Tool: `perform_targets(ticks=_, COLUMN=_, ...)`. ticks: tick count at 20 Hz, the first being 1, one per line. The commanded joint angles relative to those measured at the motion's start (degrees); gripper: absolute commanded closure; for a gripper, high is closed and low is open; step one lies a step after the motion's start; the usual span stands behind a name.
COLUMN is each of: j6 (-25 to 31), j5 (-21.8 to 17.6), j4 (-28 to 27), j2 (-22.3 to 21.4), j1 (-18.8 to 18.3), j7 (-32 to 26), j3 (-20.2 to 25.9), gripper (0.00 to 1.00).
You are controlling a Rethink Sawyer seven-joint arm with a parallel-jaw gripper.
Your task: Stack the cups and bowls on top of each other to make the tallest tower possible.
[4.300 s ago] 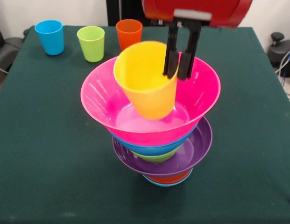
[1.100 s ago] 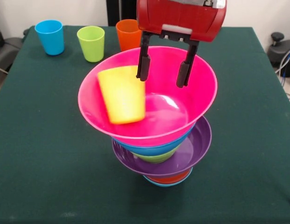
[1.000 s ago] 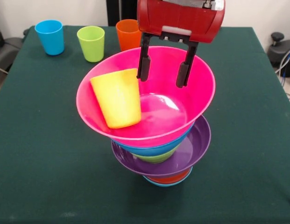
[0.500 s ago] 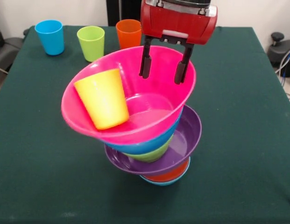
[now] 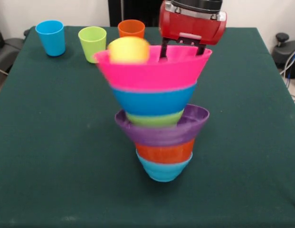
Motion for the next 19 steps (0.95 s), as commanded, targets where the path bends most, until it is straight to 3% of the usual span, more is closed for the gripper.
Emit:
perform_targets(ticks=1, j6=-6.0, j5=0.8, j4=11.6, j2=1.6, j1=3.6, j7=13.0, j3=1.1, gripper=0.0)
perform_targets(ticks=6, j6=-8.9, j5=1.6, j4=15.8, j2=0.3, j1=6.4, j7=15.8, j3=-0.4, gripper=0.0)
perform_targets(ticks=11, j6=-13.3, j5=1.2, j4=16.5, j2=2.2, j1=10.5, j7=19.7, j3=-2.8, gripper=0.0)
perform_targets(ticks=19, j6=-16.3, j5=0.6, j4=18.1, j2=2.7, j1=13.4, j7=21.8, j3=-4.9, gripper=0.0)
